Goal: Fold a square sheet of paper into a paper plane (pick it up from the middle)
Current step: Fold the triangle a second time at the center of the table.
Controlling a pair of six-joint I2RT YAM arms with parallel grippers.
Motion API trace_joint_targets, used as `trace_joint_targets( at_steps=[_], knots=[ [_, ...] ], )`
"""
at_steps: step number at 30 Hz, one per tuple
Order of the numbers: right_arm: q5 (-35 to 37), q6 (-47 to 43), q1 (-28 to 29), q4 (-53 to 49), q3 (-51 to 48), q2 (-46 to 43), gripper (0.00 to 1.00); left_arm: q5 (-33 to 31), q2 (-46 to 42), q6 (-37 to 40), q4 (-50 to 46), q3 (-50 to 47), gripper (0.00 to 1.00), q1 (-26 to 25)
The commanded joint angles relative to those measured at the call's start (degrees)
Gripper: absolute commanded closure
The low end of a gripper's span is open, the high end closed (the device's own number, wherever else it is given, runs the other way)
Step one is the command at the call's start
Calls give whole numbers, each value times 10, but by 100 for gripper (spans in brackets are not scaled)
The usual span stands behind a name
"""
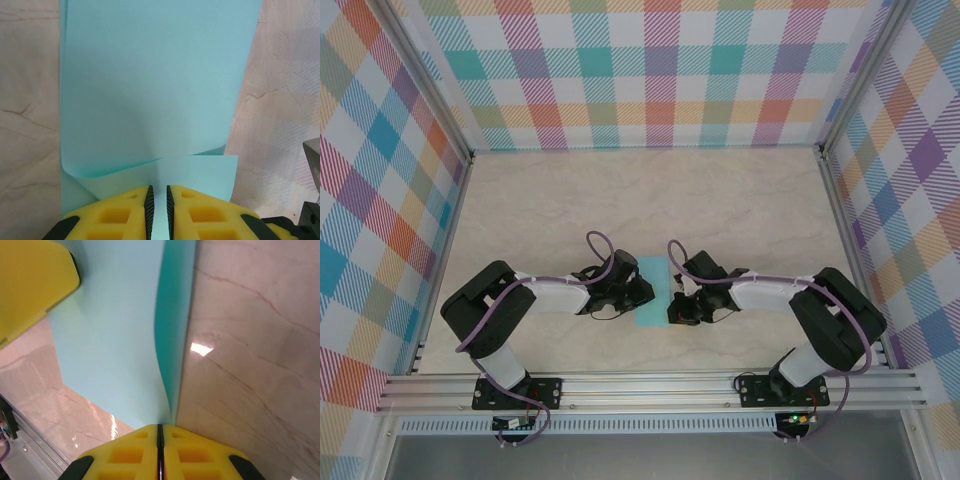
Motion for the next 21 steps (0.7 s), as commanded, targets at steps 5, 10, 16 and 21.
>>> trace_joint_targets(
  at_steps=[5,10,16,21],
  knots=[
    [1,-14,-7,-79,-14,-28,90,-30,25,-6,-39,-2,82,-3],
    [-22,8,-7,-65,16,-83,88,-26,25,-6,-34,-1,82,-3],
    [-52,31,-7,-9,52,-32,86,-21,28,-7,-28,5,82,-2],
    [-59,25,-6,-5,84,43,86,-18,28,-7,-29,9,82,-2]
  ],
)
